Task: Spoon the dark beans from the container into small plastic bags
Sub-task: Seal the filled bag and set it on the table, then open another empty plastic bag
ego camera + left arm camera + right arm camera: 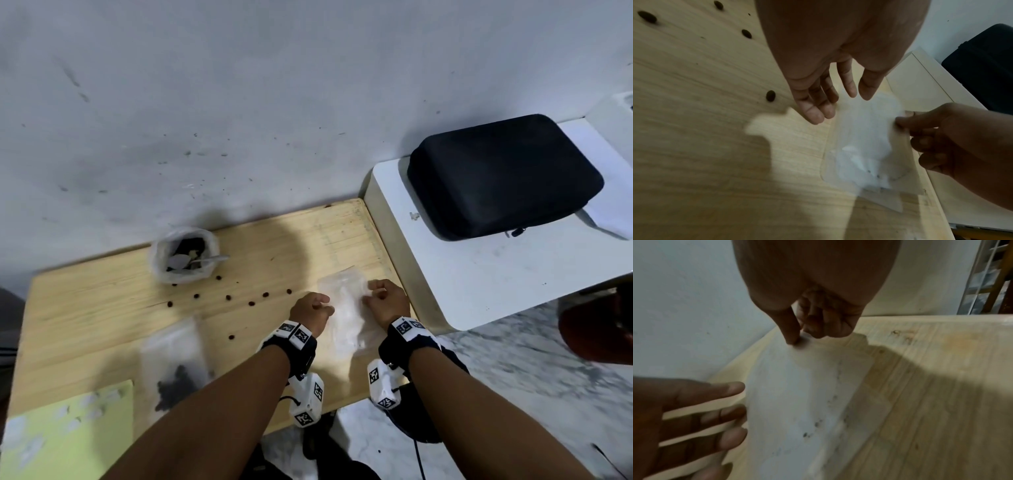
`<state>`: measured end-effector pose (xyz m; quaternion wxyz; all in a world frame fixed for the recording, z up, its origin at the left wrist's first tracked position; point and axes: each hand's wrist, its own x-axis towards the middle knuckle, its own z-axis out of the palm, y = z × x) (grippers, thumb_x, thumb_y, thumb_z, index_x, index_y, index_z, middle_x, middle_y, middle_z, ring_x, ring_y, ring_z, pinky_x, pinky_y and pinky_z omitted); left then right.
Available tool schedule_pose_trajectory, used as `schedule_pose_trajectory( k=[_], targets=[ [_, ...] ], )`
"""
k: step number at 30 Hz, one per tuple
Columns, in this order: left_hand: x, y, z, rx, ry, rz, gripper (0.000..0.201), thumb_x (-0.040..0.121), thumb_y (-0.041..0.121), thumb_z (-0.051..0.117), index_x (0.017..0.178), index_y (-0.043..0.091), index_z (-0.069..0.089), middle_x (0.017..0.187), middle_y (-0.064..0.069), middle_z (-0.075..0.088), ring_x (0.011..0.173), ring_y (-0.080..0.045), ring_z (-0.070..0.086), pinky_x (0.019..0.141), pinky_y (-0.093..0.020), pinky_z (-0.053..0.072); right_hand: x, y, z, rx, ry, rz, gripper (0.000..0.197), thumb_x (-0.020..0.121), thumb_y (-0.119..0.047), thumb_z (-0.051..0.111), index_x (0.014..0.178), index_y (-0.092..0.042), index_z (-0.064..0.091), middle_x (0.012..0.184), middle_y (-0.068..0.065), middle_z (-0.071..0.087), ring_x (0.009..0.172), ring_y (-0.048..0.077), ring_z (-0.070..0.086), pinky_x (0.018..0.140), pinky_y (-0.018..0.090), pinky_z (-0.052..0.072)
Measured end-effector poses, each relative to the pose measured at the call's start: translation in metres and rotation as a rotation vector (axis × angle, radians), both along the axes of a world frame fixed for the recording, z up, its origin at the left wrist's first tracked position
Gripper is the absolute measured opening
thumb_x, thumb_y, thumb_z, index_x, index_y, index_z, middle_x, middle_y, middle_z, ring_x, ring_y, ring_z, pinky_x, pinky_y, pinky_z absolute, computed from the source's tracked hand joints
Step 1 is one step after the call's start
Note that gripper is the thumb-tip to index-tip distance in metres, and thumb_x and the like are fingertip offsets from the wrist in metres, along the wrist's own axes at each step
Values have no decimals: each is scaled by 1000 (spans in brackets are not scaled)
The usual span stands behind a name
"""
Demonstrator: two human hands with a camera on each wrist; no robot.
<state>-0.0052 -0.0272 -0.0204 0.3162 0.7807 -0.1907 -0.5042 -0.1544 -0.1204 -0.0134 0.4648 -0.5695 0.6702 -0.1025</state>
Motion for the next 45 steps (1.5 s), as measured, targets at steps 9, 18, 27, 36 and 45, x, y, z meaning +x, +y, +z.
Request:
schedule_pose_trajectory(
  k=[9, 18, 27, 36, 45],
  targets=[
    [25, 3, 28, -334, -154, 159, 29, 79, 2, 67, 70, 29, 68, 69, 6, 60, 62, -17, 60, 65, -30, 51, 17, -2, 43, 114, -203, 65, 24, 80, -3, 67, 99, -16, 68, 70, 3, 57, 54, 15, 46, 50, 20, 35],
    [107, 51, 77, -411, -359, -168, 28, 82, 5, 61, 76, 31, 70, 80, 6, 65, 59, 0, 54, 68, -22, 50, 105, 16, 100, -131, -155, 482, 31, 78, -6, 71, 103, -24, 73, 85, -6, 70, 79, 11, 60, 76, 25, 46],
    [183, 125, 109, -552, -826, 48, 14, 71, 32, 75, 75, 22, 68, 77, 10, 64, 72, -6, 57, 66, -21, 44, 192, 73, 136, 182, -285, 575, 14, 81, 5, 69, 78, -8, 73, 58, 1, 59, 55, 15, 44, 46, 20, 36],
    [215, 161, 126, -329, -362, 229, 48, 78, 51, 69, 73, 4, 64, 64, -4, 71, 54, -17, 69, 51, -20, 51, 257, 123, 146, 243, -369, 727, 7, 81, -4, 73, 87, -7, 72, 61, 1, 53, 56, 11, 43, 45, 20, 34],
    [218, 170, 145, -341, -150, 236, 24, 84, 13, 50, 69, 2, 65, 68, -16, 69, 53, -29, 61, 47, -25, 42, 257, 130, 143, 200, -309, 729, 10, 82, -22, 76, 74, -22, 71, 64, -6, 55, 60, 10, 45, 50, 20, 33]
  ],
)
